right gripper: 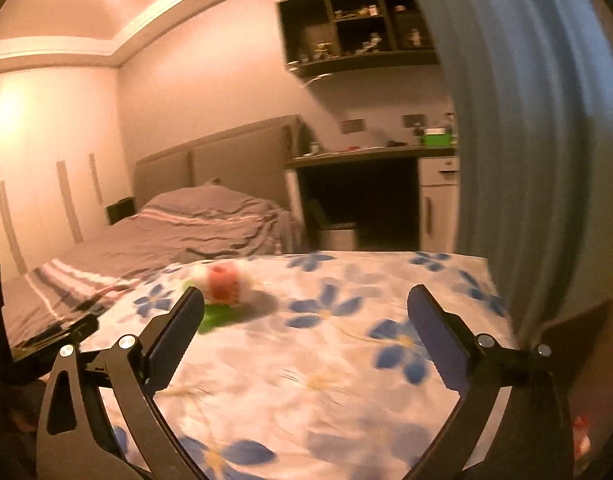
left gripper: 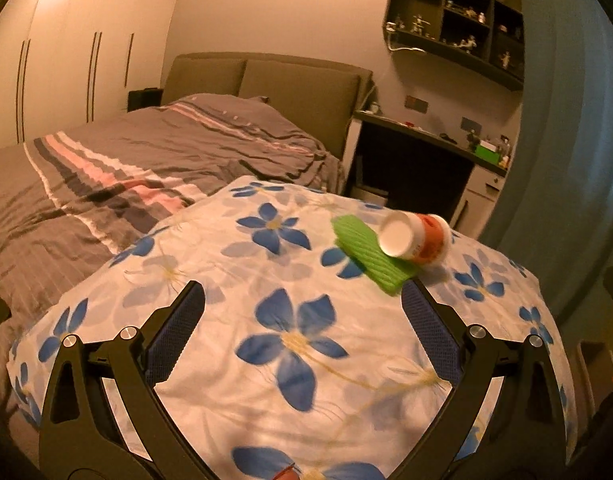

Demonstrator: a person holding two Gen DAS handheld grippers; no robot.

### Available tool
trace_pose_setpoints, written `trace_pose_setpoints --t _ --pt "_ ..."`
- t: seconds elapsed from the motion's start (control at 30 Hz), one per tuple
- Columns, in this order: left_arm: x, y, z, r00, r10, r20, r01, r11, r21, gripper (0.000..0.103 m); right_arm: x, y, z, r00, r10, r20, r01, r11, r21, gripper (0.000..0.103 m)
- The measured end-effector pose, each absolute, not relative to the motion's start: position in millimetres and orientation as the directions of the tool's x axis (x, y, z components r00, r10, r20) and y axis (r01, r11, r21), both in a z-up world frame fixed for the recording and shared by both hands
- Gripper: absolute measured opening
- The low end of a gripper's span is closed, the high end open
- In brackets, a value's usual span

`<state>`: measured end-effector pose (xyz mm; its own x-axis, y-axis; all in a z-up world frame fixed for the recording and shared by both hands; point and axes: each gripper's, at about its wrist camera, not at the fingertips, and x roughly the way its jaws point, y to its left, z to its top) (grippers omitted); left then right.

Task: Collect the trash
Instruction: 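Open the right tool to drop the red cup and move both tools to the bed, then grasp the white apple-print cup with the right tool while the left tool grasps the green foam sleeve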

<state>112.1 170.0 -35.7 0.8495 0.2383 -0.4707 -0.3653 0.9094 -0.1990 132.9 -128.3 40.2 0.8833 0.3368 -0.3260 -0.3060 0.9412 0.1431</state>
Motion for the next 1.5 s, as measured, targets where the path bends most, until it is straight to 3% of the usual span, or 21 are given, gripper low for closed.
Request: trace_pose_setpoints --t 0.4,0.73,1.17,1.27,1.33,1.5 --pt "141 205 -40 0.833 0.269 -0.484 -0.41 0.887 -0.213 0.097 200 -33 18 0.773 0.449 -0.448 -0.442 0.888 0.128 0.098" --pt "157 230 -43 0.822 0.295 -0.487 -0.446 0.866 -0.227 0.097 244 13 0 0.734 0.427 -0.528 -0.465 0.883 0.068 0.098" --pt "172 235 -48 0.822 0.285 -0.494 -0.441 0.866 -0.234 0.097 283 21 -17 0.659 0.429 -0.618 -0.459 0.88 0.121 0.097" --pt "174 235 -50 0.821 0.279 -0.498 -0.437 0.869 -0.233 0.097 287 21 -21 0.641 0.433 -0.634 -0.461 0.878 0.133 0.091" --pt "176 234 -52 0.822 0.273 -0.5 -0.432 0.871 -0.233 0.097 288 21 -23 0.632 0.43 -0.644 -0.459 0.878 0.136 0.08" --pt "181 229 -55 0.823 0.259 -0.505 -0.415 0.882 -0.224 0.097 287 15 -23 0.636 0.426 -0.643 -0.447 0.883 0.143 0.08"
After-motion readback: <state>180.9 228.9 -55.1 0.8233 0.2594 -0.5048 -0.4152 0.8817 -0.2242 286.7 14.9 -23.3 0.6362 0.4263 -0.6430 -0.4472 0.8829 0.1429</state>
